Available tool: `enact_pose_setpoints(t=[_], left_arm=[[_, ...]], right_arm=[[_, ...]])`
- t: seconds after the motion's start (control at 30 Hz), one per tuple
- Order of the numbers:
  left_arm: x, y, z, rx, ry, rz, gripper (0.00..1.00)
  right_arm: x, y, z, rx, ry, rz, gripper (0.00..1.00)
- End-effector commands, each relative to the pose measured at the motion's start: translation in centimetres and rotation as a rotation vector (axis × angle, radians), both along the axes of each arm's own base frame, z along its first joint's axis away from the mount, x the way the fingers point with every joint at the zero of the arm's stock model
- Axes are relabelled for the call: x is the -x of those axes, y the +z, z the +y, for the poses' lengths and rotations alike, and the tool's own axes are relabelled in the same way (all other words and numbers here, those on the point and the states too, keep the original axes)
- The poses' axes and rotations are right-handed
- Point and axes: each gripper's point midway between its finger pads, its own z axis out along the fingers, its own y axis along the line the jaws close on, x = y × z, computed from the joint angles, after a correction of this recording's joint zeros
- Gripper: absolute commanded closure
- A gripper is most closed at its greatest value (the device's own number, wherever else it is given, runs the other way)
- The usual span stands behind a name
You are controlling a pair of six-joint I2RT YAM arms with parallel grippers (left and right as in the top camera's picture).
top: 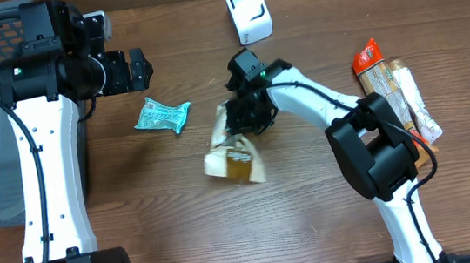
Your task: Scan the item barcode
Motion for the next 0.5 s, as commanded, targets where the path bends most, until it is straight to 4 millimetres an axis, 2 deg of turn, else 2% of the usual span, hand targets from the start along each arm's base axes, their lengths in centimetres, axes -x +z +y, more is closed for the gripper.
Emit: enact_pose_setpoints(t=[0.0, 0.13, 0.17, 0.27, 0.3, 0.4, 0.47], left_arm=[[-0.2, 0.6, -0.3, 0.000, -0.003, -0.019, 0.00], [-0.2, 0.6, -0.3, 0.000, -0.003, -0.019, 0.00], [-0.2, 0.6, -0.3, 0.000, -0.003, -0.019, 0.00], [-0.2, 0.6, -0.3, 0.000, -0.003, -0.019, 0.00], [-0.2, 0.6, -0.3, 0.000, -0.003, -0.019, 0.00], [-0.2, 0.6, -0.3, 0.000, -0.003, -0.019, 0.00], [-0.2, 0.6, -0.3, 0.000, -0.003, -0.019, 0.01]], right_arm=[[-3.5, 3.6, -3.3, 0.263, 0.149, -0.295, 0.96], [-3.2, 4.3, -4.4, 0.465, 0.245, -0.384, 0.96], [-3.0, 4.3, -4.3, 0.487, 0.260, -0.392, 0.90], [-2.0, 4.2, -3.3, 0.475, 0.287, -0.385, 0.59], [-1.6, 4.2, -2.8, 0.450, 0.292, -0.372, 0.52], [-0.8, 4.5, -1.7, 0.374, 0.300, -0.343, 0.49], [-0.9, 5.6, -1.5, 0.343, 0.262, -0.344, 0.49]])
